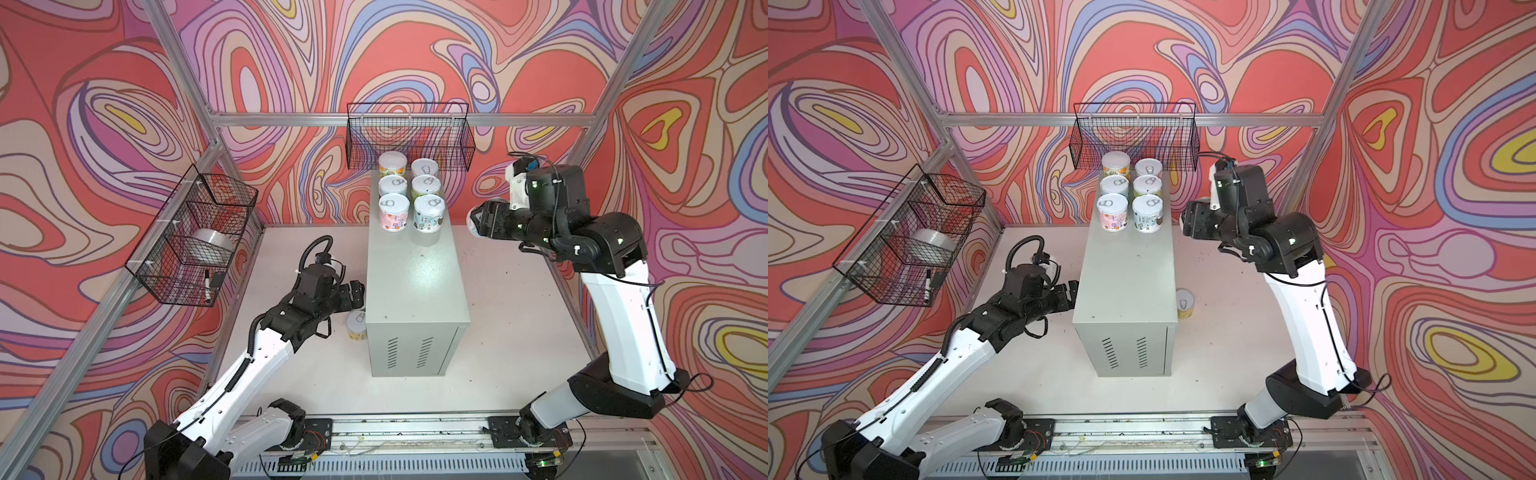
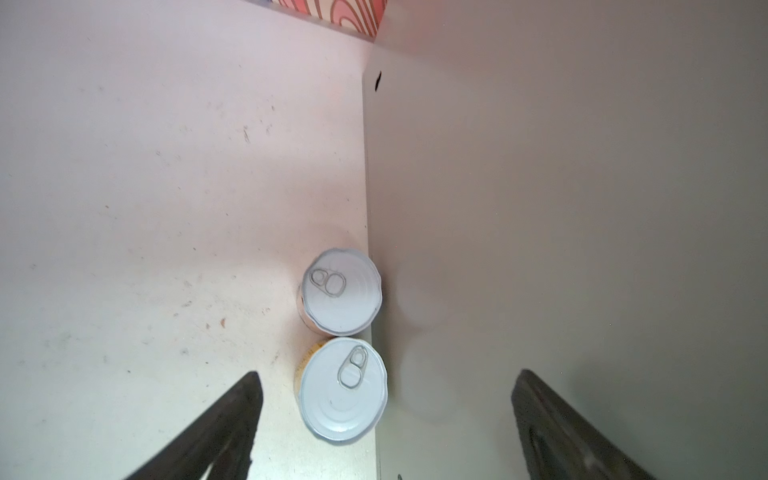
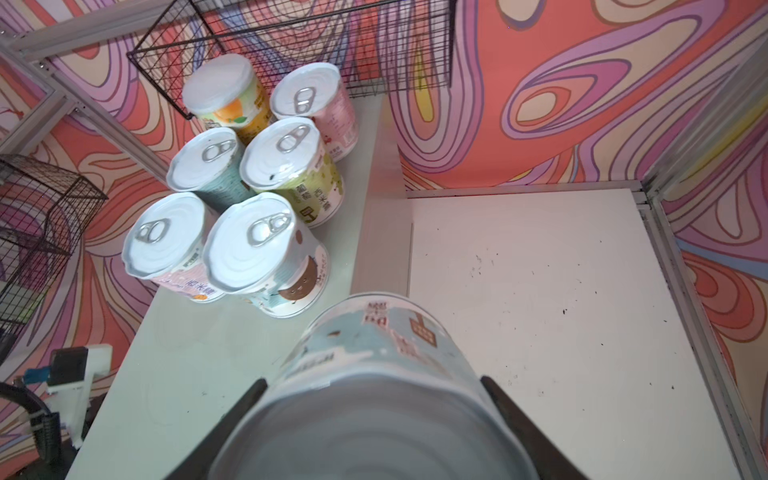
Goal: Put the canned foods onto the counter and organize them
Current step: 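Lift the light-blue can with the right gripper over the cabinet top, then lower the light-blue can onto the cabinet top beside the pink can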
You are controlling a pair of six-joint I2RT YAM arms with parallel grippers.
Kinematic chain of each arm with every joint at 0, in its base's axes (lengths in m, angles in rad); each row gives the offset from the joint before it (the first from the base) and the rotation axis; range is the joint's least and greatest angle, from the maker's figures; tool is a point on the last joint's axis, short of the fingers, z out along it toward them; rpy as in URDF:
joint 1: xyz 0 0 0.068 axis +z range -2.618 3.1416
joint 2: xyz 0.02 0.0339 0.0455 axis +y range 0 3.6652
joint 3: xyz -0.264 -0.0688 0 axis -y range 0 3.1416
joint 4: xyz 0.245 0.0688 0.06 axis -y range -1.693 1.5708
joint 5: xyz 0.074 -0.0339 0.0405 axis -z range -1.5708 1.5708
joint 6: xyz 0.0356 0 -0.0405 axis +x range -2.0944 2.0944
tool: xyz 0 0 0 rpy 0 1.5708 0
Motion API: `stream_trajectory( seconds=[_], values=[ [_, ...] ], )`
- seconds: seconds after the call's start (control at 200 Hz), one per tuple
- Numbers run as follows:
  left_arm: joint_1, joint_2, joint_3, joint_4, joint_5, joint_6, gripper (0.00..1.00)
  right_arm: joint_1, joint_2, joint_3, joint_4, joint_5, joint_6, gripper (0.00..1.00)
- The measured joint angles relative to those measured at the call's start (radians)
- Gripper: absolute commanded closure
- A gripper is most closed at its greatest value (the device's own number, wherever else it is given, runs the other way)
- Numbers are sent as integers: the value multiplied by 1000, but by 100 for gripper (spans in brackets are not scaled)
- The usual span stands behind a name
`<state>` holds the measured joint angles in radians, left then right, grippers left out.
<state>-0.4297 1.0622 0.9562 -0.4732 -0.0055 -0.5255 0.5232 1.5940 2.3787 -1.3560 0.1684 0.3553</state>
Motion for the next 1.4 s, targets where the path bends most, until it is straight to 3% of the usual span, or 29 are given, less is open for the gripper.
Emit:
stream_trajectory(
  seconds=[0.32, 1.227, 1.402],
  values=[
    [6, 9, 17, -59, -22, 51, 6, 141, 140, 138, -111, 8, -22, 100],
    [31, -3, 6, -61, -22, 62, 7, 294, 330, 294, -153, -6, -48, 100],
    [32, -12, -3, -61, -21, 62, 6, 298, 344, 305, -135, -13, -49, 48]
  ],
)
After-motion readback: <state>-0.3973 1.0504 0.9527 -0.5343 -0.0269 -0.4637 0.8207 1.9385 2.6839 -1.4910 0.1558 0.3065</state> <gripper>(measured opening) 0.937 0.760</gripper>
